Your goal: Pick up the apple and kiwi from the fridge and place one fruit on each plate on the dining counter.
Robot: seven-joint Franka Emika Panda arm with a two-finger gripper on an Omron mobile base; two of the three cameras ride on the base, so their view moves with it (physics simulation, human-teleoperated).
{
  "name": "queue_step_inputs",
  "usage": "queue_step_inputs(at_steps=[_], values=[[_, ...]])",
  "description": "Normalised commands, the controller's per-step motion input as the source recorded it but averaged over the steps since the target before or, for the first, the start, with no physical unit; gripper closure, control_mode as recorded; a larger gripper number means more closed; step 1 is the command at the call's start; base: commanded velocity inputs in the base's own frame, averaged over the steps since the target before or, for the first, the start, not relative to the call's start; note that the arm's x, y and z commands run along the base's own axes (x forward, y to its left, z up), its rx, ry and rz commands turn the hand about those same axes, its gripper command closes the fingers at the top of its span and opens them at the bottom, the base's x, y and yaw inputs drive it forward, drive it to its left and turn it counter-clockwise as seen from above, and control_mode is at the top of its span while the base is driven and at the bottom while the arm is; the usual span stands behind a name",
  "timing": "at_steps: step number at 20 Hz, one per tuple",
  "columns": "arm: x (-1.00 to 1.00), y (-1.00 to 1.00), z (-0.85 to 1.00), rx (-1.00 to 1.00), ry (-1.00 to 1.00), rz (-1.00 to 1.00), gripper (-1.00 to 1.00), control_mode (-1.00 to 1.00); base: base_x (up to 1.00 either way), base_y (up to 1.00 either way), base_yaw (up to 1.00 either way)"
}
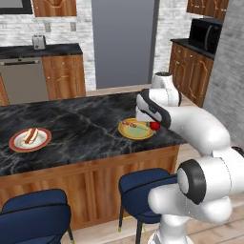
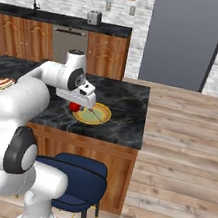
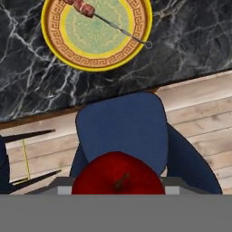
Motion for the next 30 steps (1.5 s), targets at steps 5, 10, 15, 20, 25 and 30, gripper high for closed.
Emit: queue_step_inputs(at_steps=[5,10,15,20,25,30], values=[[0.42,0.00,-0.44,0.00,-0.01,0.00,1.00,-1.00,0.00,0.00,0.00],[0.45,0.00,-0.43,0.00,-0.02,0.00,1.00,-1.00,0.00,0.00,0.00],[0.52,0.00,-0.45,0.00,-0.01,0.00,1.00,-1.00,0.00,0.00,0.00],[0.47,0.00,-0.34,0.00,-0.01,0.00,1.00,-1.00,0.00,0.00,0.00],[0.48,0.00,-0.26,0.00,-0.03,0.00,1.00,-1.00,0.00,0.00,0.00],[0.41,0.00,-0.20,0.00,-0.03,0.00,1.00,-1.00,0.00,0.00,0.00]])
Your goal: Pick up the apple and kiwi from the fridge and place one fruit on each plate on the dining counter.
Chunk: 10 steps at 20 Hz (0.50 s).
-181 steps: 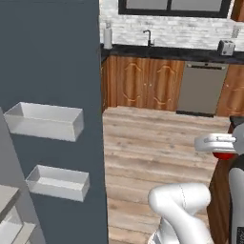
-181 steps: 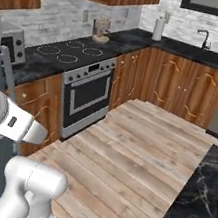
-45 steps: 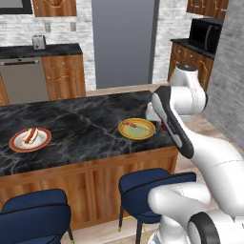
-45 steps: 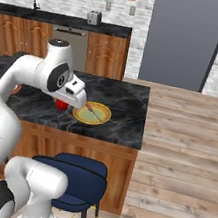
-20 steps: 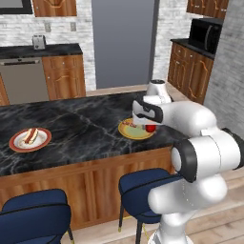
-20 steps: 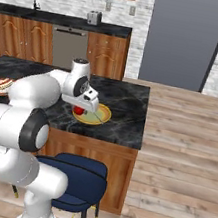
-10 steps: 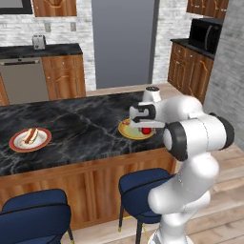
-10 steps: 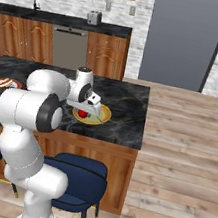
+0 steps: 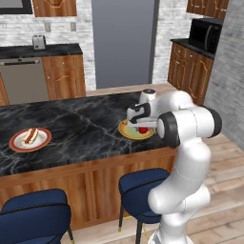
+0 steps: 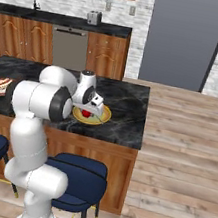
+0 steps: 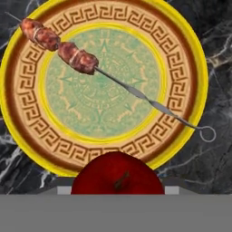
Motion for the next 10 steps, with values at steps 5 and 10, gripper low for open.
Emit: queue_step_inputs(at_steps=[5,10], values=[[0.31,0.00,-0.25,0.00,0.00,0.00,1.00,-1.00,0.00,0.00,0.00],[0.18,0.00,-0.29,0.00,0.00,0.00,1.00,-1.00,0.00,0.00,0.00]])
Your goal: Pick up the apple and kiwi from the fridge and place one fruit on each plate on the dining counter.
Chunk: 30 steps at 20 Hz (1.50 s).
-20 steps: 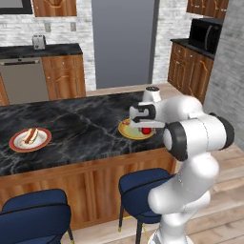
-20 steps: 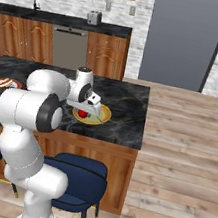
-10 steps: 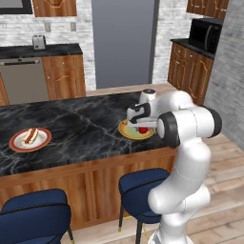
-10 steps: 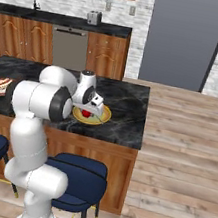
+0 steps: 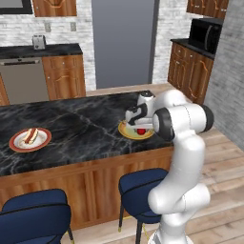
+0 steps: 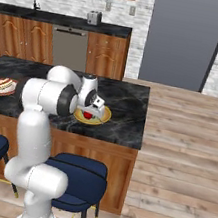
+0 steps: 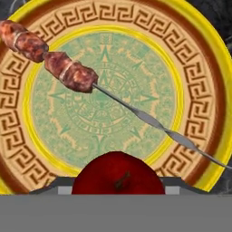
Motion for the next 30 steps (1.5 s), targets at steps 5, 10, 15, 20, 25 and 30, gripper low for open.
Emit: queue_step_inputs(at_steps=[5,10,15,20,25,30], values=[[0.14,0.00,-0.25,0.00,0.00,0.00,-1.00,-1.00,0.00,0.00,0.00],[-0.02,0.00,-0.05,0.00,-0.03,0.00,-1.00,-1.00,0.00,0.00,0.00],[-0.29,-0.07,0.24,0.00,-0.10,0.01,-1.00,-1.00,0.00,0.00,0.00],[-0.49,-0.08,0.73,0.00,-0.23,0.05,-1.00,-1.00,0.00,0.00,0.00],[-0.49,0.00,0.81,0.00,-0.23,0.09,-1.00,-1.00,0.00,0.00,0.00],[-0.82,0.00,0.39,0.00,-0.24,0.05,-1.00,-1.00,0.00,0.00,0.00]])
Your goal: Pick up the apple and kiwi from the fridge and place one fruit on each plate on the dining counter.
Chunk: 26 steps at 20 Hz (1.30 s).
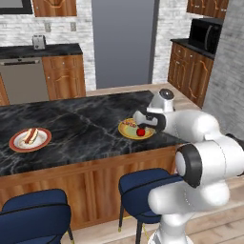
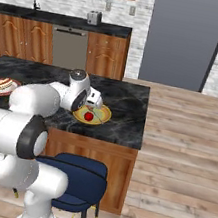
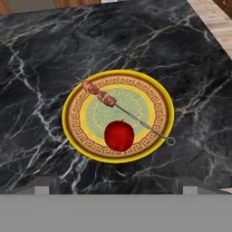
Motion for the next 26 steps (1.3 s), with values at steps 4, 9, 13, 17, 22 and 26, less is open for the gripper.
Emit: queue_step_inputs(at_steps=[4,9,13,17,22,26], values=[[-0.98,0.00,0.30,0.00,-0.28,0.00,-1.00,-1.00,0.00,0.00,0.00],[-0.95,0.00,0.52,0.00,-0.26,0.00,-1.00,-1.00,0.00,0.00,0.00],[-0.87,0.00,0.63,0.00,-0.24,0.00,-1.00,-1.00,0.00,0.00,0.00],[-0.90,0.00,0.52,0.00,-0.24,-0.01,-1.00,-1.00,0.00,0.00,0.00],[-0.97,0.00,0.13,0.00,-0.12,-0.06,-1.00,-1.00,0.00,0.00,0.00],[-0.97,0.01,-0.03,-0.01,0.00,-0.03,-1.00,-1.00,0.00,0.00,0.00]])
